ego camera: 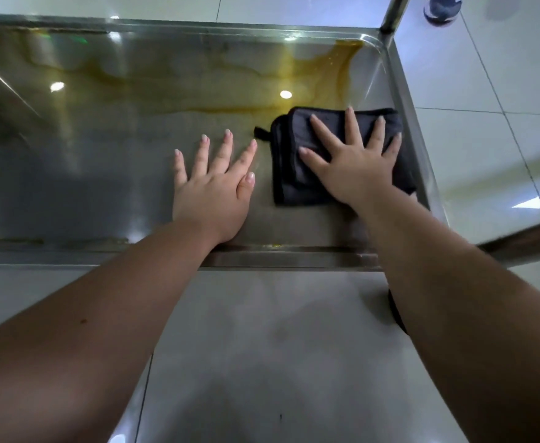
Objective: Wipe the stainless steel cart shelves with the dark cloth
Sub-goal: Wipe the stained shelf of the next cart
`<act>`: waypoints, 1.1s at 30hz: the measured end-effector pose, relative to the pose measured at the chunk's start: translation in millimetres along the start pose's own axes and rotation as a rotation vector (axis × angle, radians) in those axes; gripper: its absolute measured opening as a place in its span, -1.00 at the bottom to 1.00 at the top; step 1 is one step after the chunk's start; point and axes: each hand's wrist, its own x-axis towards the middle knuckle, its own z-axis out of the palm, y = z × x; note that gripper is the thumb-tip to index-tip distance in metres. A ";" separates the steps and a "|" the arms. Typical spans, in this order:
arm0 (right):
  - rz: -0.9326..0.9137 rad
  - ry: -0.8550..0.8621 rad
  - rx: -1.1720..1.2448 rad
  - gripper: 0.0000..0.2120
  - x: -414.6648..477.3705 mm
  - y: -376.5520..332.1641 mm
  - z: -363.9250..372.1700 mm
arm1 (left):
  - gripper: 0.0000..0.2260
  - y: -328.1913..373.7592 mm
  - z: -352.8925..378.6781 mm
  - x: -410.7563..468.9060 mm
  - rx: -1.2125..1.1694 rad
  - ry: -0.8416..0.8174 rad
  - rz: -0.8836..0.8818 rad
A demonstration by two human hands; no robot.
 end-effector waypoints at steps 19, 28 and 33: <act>-0.087 -0.131 -0.016 -0.37 -111.1 25.0 14.3 | -0.53 4.3 3.3 -6.7 -0.007 0.019 -0.024; 0.049 -0.025 0.026 -0.41 38.7 1.3 -10.7 | -0.52 5.3 -0.7 -7.0 -0.001 -0.012 -0.011; 0.085 -0.066 0.029 -0.38 66.4 -8.2 -18.8 | -0.52 4.8 -4.1 -5.4 -0.017 -0.035 -0.011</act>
